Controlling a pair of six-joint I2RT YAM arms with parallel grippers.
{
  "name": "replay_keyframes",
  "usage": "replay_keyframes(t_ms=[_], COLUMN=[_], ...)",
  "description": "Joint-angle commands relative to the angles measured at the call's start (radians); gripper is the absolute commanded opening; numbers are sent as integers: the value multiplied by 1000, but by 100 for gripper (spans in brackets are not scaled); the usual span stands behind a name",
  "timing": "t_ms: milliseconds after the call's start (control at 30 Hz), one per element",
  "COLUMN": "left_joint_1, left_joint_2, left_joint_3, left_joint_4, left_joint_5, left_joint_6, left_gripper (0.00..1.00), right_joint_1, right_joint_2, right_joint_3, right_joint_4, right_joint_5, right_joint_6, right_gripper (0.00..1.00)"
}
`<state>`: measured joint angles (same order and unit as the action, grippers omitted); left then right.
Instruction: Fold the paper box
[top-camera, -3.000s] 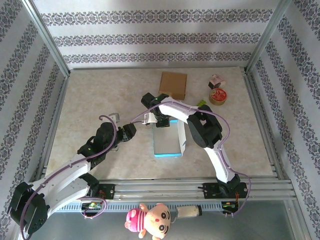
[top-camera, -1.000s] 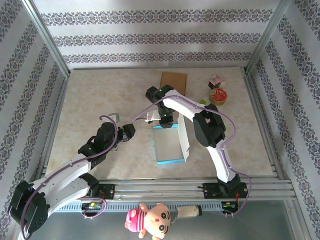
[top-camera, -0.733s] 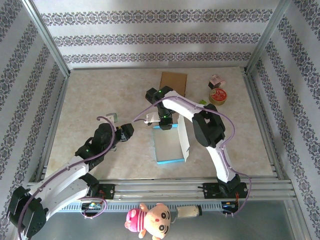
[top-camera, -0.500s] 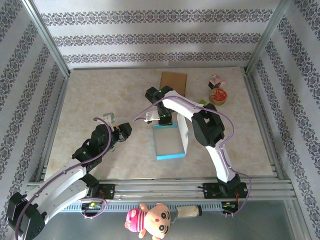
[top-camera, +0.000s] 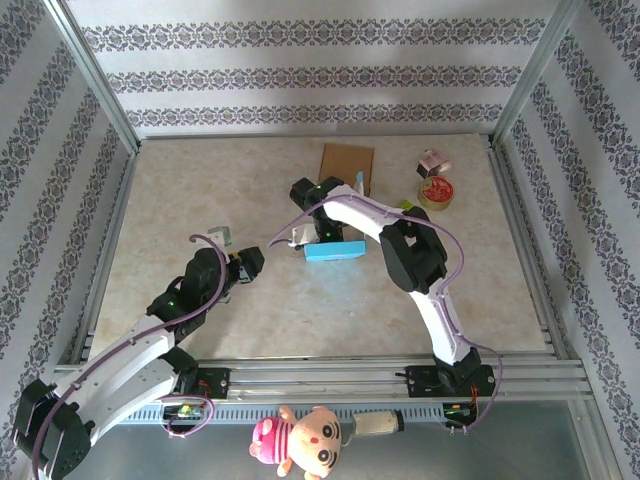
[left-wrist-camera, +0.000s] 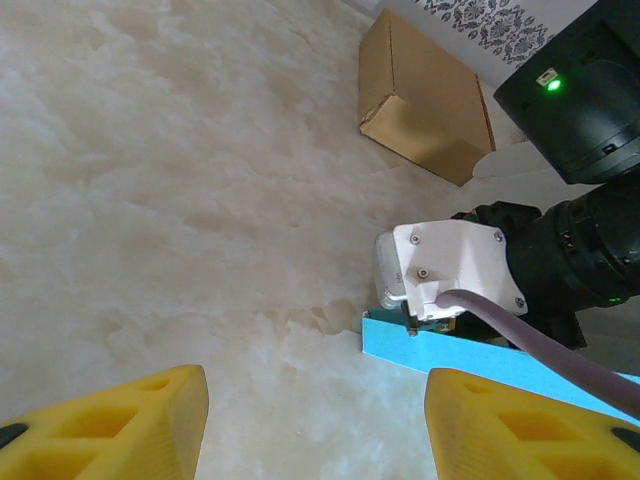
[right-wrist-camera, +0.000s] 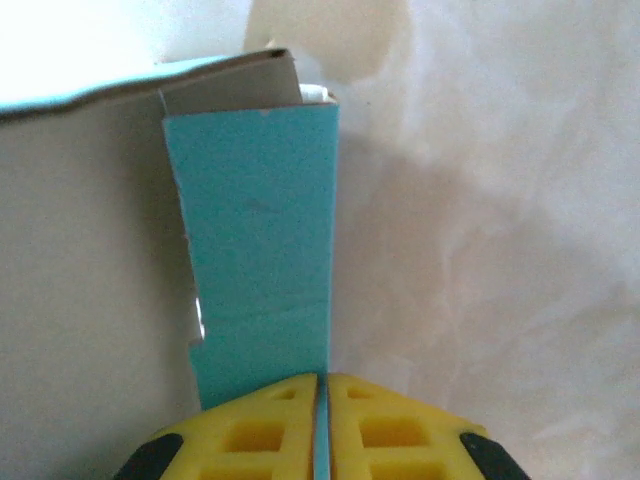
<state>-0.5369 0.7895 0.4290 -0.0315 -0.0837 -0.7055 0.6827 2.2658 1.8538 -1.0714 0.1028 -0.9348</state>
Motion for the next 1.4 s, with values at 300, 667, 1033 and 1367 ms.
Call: replay_keyframes(t_ms=[300, 667, 1033, 1367], left_joint_1=[-9, -13, -38, 2], left_joint_2=[-49, 229, 969, 1420], left_joint_3=[57, 307, 903, 1370], left_joint_4=[-30, -104, -498, -925], left_joint_5=[1, 533, 652, 925], left_joint_6=[143, 661, 1016, 1058], left_gripper=[59, 59, 41, 43], right_joint_1=[32, -2, -121, -162], right_joint_2=[-325, -934, -1464, -1449], right_joint_3=[19, -438, -908, -990], right_joint_4=[189, 247, 151, 215], right_joint_5=[78, -29, -152, -281], right_joint_6=[366, 1355, 1643, 1608], right_gripper=[39, 53, 66, 68])
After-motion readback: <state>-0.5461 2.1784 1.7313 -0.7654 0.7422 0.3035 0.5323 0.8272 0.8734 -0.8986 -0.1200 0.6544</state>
